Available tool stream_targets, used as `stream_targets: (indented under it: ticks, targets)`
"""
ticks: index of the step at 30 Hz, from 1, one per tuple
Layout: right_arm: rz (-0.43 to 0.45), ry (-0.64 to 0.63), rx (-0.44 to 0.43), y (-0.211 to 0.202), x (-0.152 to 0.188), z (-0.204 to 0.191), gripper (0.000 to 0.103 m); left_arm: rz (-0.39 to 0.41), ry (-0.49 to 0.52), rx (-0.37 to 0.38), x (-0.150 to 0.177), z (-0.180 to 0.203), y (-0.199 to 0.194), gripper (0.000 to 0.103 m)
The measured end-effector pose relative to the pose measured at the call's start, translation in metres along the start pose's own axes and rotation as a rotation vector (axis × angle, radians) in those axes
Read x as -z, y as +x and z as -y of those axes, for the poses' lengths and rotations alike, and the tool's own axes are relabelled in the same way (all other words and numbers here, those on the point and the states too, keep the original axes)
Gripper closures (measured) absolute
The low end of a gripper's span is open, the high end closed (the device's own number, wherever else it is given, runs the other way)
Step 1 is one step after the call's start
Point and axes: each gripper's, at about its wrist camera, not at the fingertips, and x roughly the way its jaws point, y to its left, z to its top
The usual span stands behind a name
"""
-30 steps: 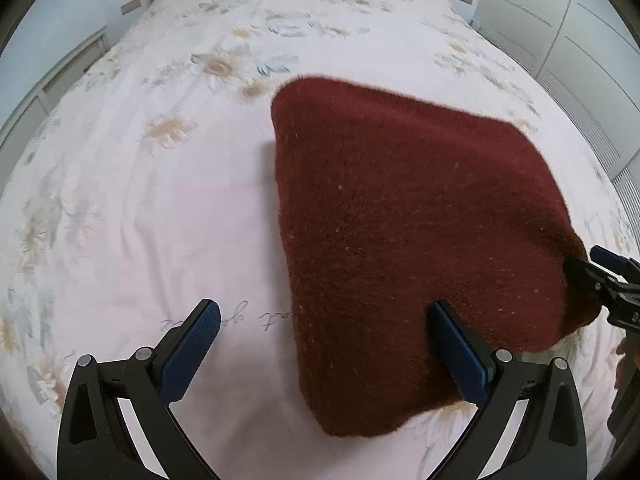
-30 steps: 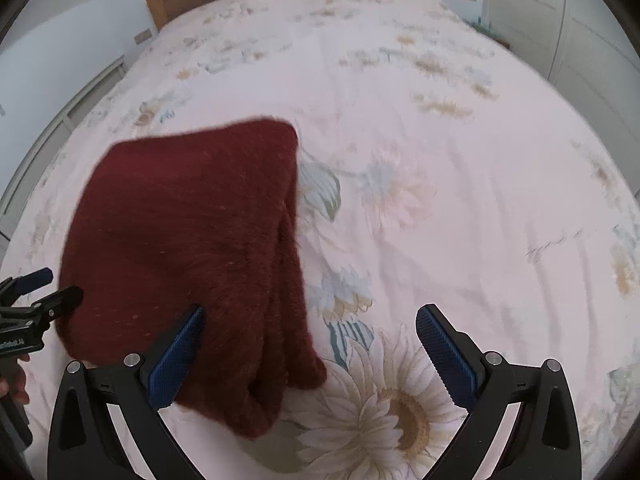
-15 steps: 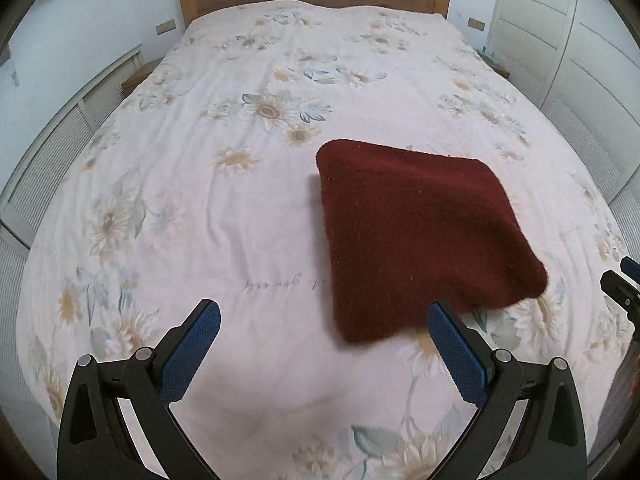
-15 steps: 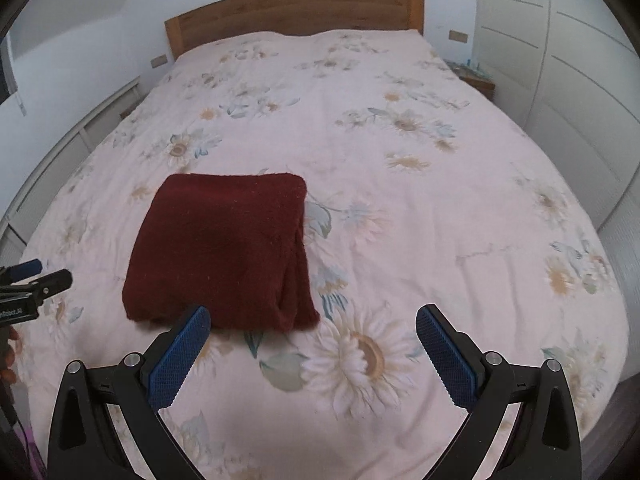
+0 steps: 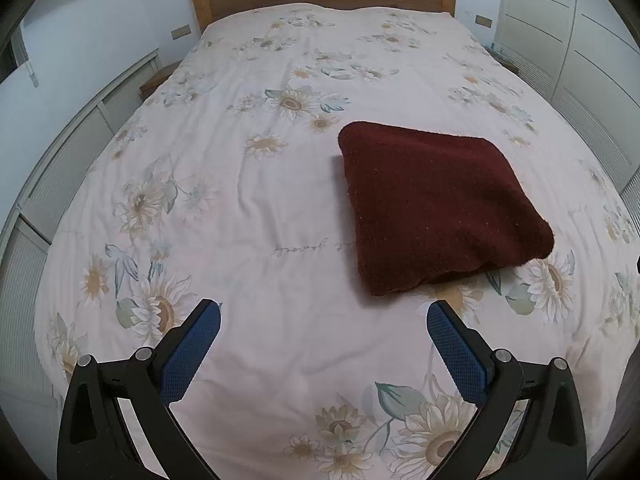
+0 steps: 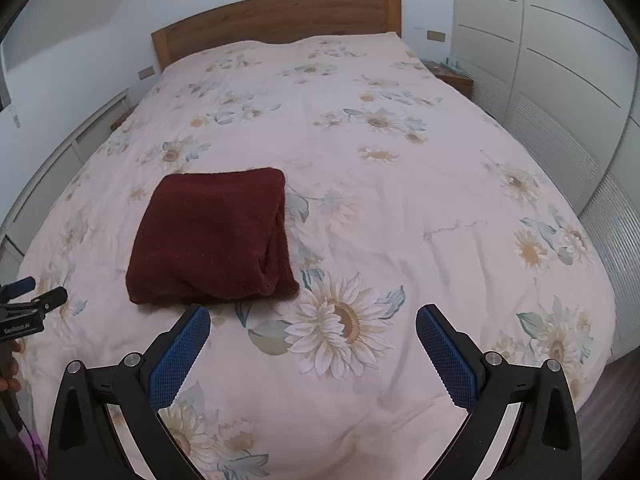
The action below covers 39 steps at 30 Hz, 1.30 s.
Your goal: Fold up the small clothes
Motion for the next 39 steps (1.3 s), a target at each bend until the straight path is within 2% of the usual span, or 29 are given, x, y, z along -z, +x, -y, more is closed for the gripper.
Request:
stream_targets:
  ticks: [39]
  targets:
    - [-0.014, -0.053, 0.021, -0.006, 0.003, -0.013, 0.000, -0.014, 0.008, 0.002, 0.009, -0.003, -0.002, 0.001]
